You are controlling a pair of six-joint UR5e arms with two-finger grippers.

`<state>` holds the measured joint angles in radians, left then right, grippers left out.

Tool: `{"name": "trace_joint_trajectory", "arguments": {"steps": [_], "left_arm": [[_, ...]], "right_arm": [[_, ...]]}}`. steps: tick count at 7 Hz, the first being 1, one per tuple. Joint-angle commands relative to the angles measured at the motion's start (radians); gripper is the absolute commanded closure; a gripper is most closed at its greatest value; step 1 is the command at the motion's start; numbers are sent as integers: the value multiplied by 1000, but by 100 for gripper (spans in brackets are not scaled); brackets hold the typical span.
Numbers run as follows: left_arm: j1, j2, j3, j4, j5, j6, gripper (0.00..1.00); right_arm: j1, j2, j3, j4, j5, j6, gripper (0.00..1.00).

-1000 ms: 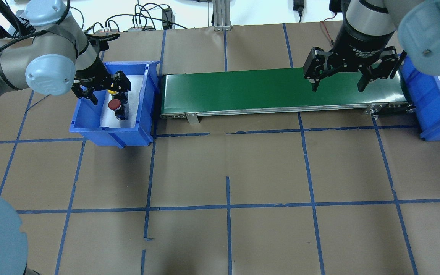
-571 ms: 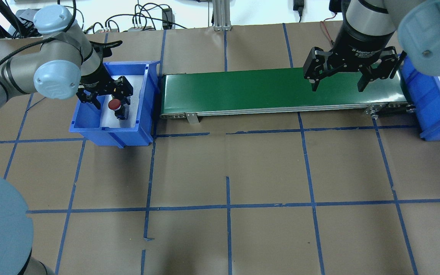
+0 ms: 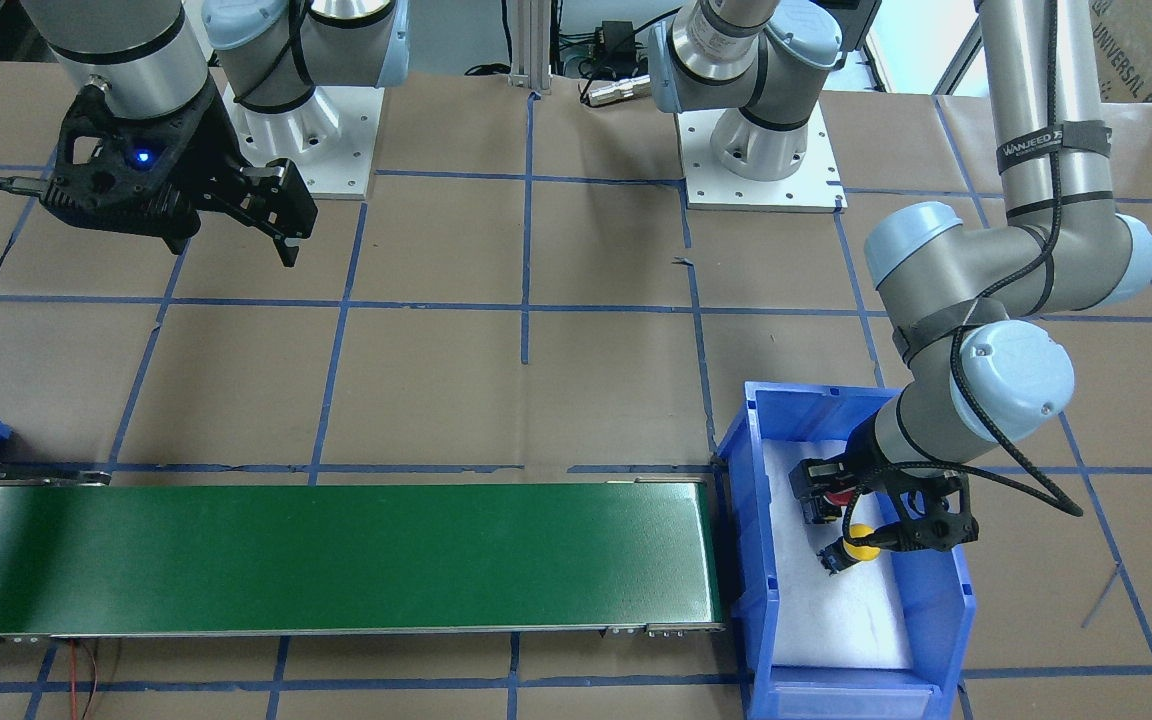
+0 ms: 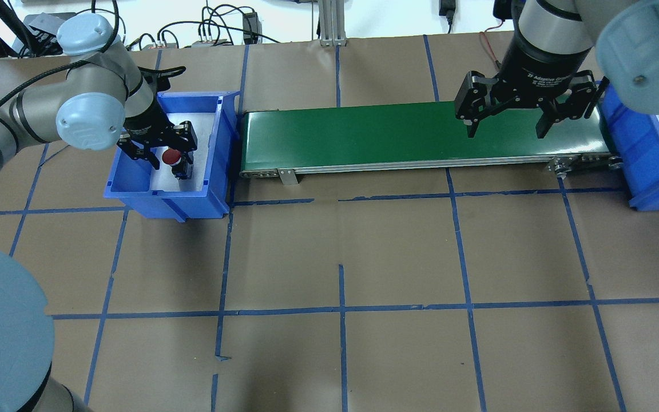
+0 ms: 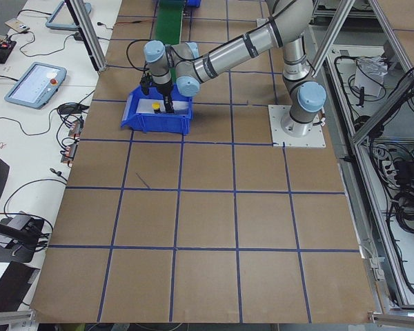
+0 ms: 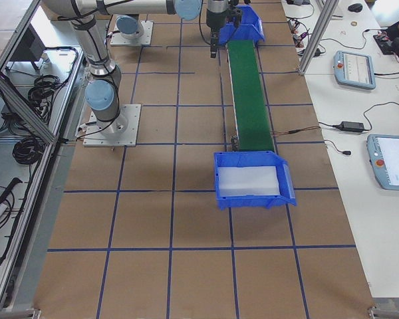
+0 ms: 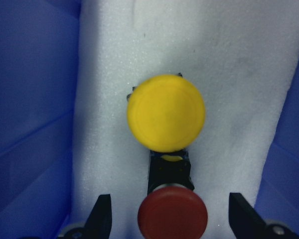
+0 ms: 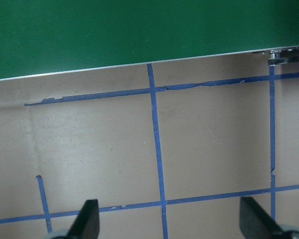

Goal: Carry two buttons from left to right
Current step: 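Close the left gripper on the red button, then lift the red button out of the bin with the left gripper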

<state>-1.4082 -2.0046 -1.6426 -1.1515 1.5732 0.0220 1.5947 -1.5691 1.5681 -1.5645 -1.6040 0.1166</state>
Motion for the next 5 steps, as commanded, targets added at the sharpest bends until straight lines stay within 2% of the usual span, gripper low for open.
{"name": "trace_joint_trajectory", "arguments": {"steps": [1, 3, 5], "left_arm": [[0, 3, 4, -1, -1, -7, 81], [0, 17, 24, 1, 4, -20, 81], [-3, 82, 33, -32, -2, -43, 81]], "right_arm": [[-7, 0, 1, 0, -1, -2, 0], [-1, 1, 1, 0, -1, -2, 0], [-1, 1, 1, 0, -1, -2, 0]]}}
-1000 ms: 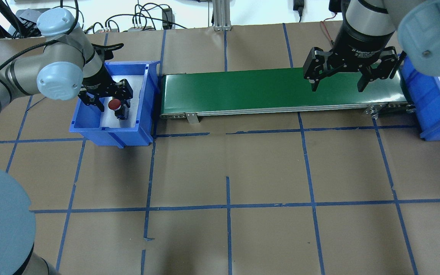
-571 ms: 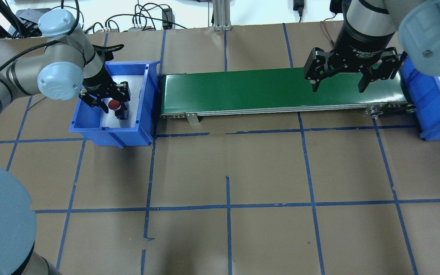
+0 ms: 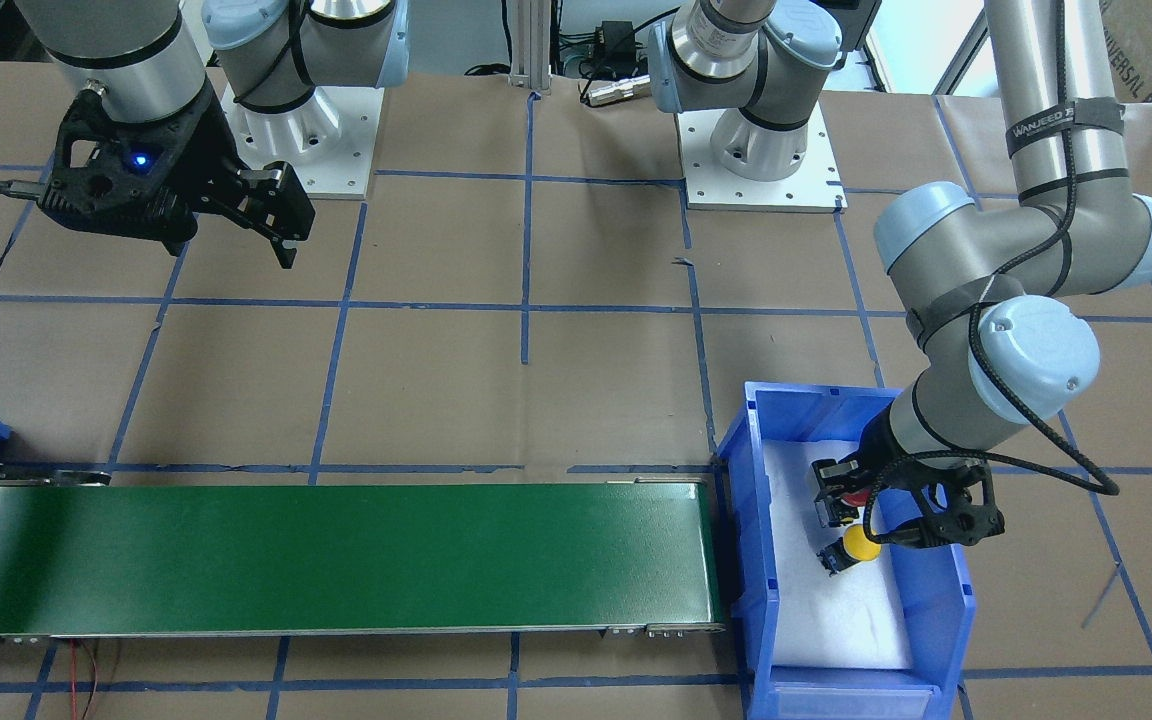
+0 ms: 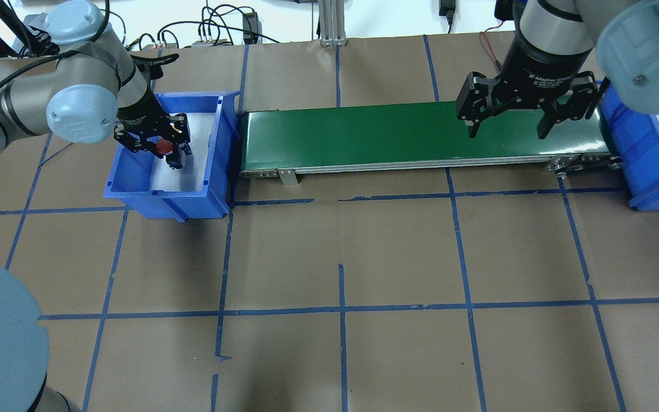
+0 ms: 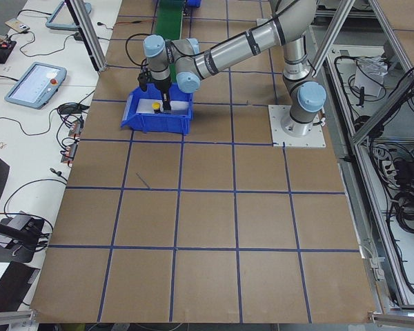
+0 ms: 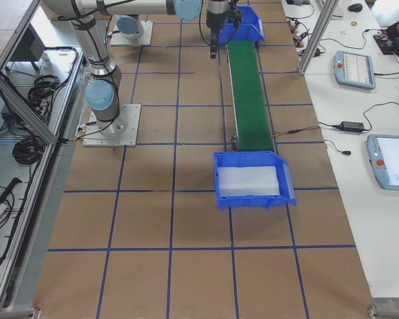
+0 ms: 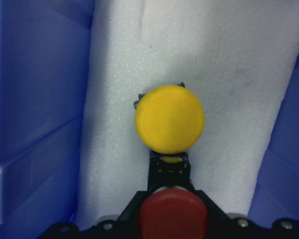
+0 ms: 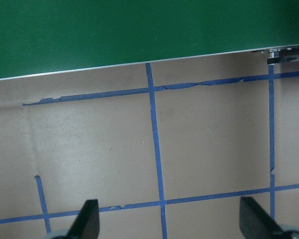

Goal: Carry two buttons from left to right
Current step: 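Lift the red button out of the bin with the left gripper, then carry the red button over the near end of the green conveyor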

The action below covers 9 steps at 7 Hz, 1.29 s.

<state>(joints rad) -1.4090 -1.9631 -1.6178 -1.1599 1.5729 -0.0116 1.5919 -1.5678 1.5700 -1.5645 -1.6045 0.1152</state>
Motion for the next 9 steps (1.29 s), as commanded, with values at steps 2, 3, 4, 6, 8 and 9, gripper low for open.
{"name": "trace_joint_trajectory", "arguments": {"steps": [2, 3, 4, 6, 8, 9], "left_arm": [[-48, 108, 94, -177, -8, -31, 81], [-123, 109, 131, -193, -11, -71, 81], [-177, 93, 150, -178, -19, -152, 81], [-214, 32, 229, -178, -106, -215, 82], [-261, -72, 249, -89, -99, -241, 81], [-263, -101, 256, -63, -99, -241, 81]], "right_arm": [[3, 0, -2, -3, 0, 1, 0], [2, -1, -2, 0, -6, 0, 0], [2, 0, -2, -2, -6, 0, 0], [-1, 0, -4, 0, -9, 0, 0], [2, 0, -4, -2, -8, 0, 0], [2, 0, -4, -2, -6, 0, 0]]}}
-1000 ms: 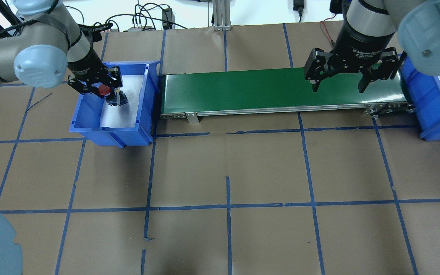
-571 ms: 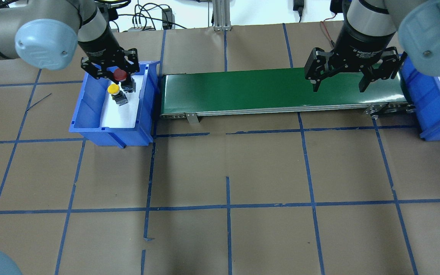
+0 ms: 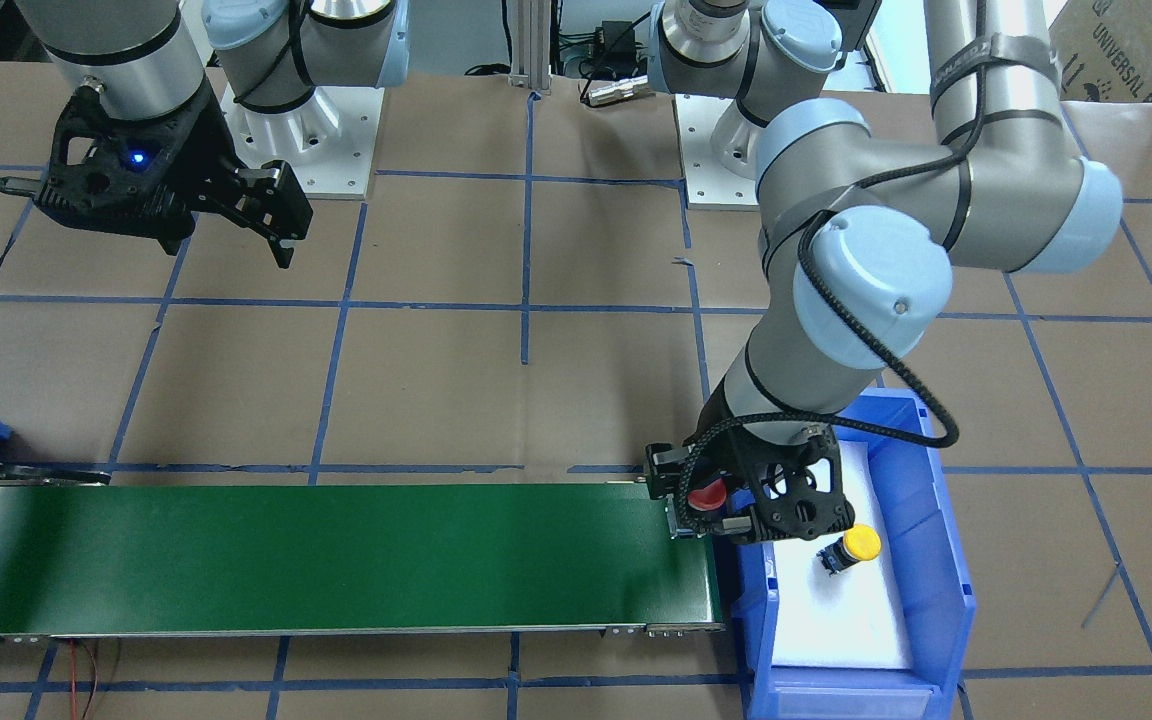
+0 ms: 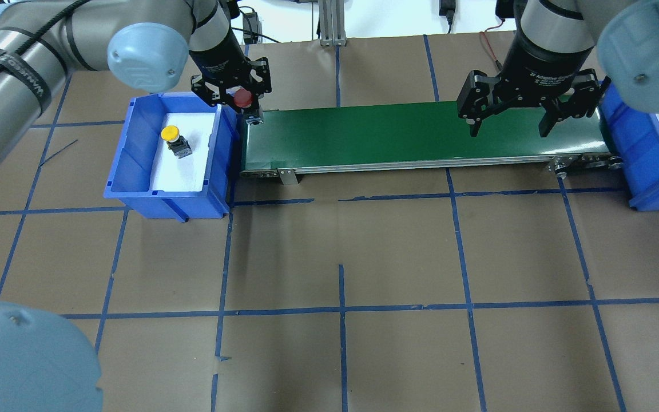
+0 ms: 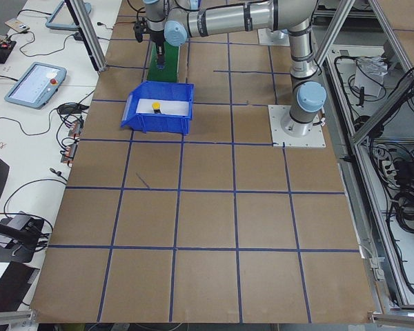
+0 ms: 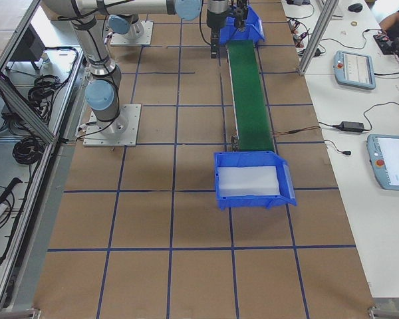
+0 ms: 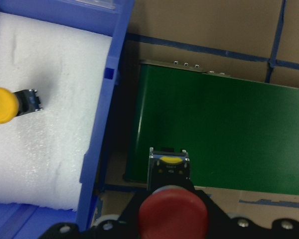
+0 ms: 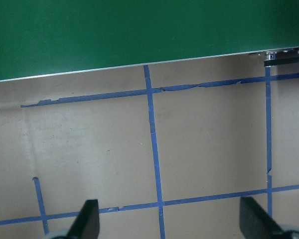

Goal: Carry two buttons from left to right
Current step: 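Carry the red button over the near end of the green conveyor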

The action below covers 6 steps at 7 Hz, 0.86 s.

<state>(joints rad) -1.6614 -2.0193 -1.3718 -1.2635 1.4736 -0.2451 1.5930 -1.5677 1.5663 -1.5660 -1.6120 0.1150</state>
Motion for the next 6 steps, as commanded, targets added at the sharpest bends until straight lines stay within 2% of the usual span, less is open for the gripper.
{"name": "trace_joint_trajectory", "arguments": {"steps": [1, 2, 6], "left_arm": [[-11, -55, 10, 42, 5, 1, 80], [-11, -70, 11, 42, 83, 1, 80], [-14, -104, 14, 47, 83, -17, 78]], "right_arm": [[-2, 0, 1, 1, 0, 0, 0], [-2, 0, 1, 0, 4, -2, 0], [-4, 2, 1, -2, 6, -2, 0]]}}
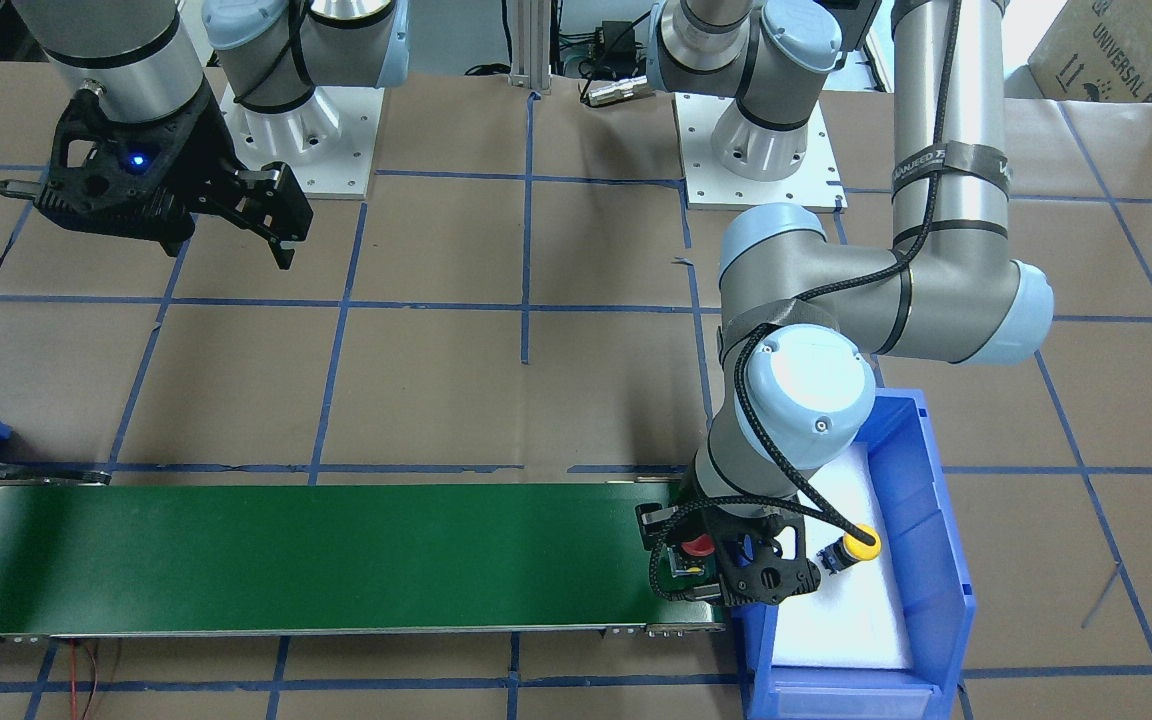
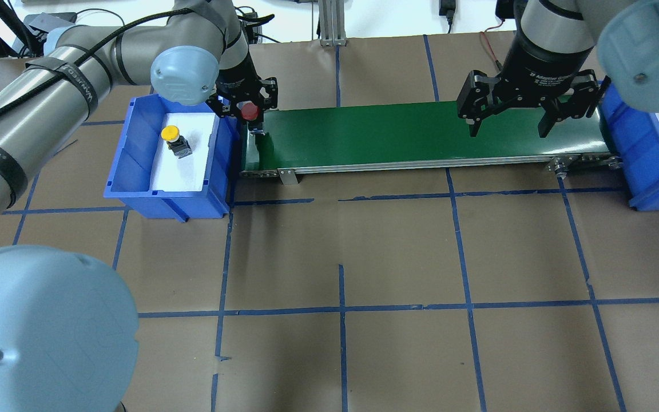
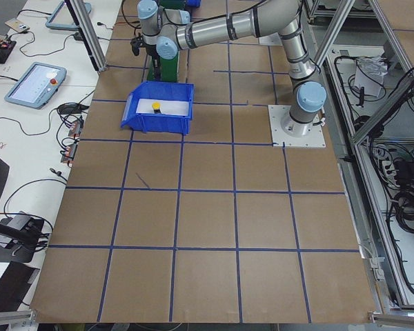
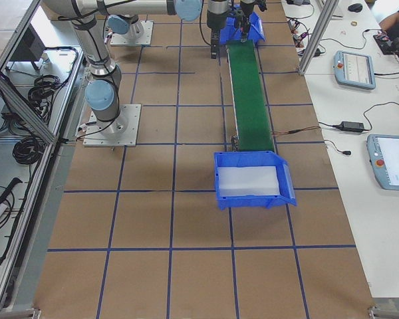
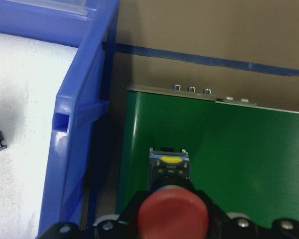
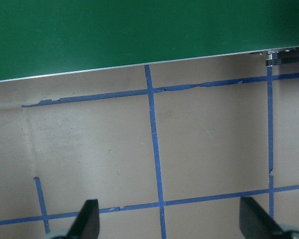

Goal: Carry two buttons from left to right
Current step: 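Carry the red button over the near end of the green conveyor, then lower the red button onto the belt and open the left gripper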

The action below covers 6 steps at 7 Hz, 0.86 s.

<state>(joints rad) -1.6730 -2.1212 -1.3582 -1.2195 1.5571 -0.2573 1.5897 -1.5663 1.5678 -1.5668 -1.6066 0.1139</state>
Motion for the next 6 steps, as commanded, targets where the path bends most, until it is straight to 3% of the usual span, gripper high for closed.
{"name": "trace_joint_trajectory", "arguments": {"steps": [1, 3, 6], "left_arm": [[-8, -2, -2, 6, -15, 1, 62], [-8, 9, -19, 28, -51, -8, 0], [-13, 91, -22, -12, -55, 6, 0]], "right_arm": [[-1, 0, 0, -1, 1, 0, 0], [3, 0, 1, 1, 2, 1, 0], [3, 2, 2, 2, 2, 1, 0]]}}
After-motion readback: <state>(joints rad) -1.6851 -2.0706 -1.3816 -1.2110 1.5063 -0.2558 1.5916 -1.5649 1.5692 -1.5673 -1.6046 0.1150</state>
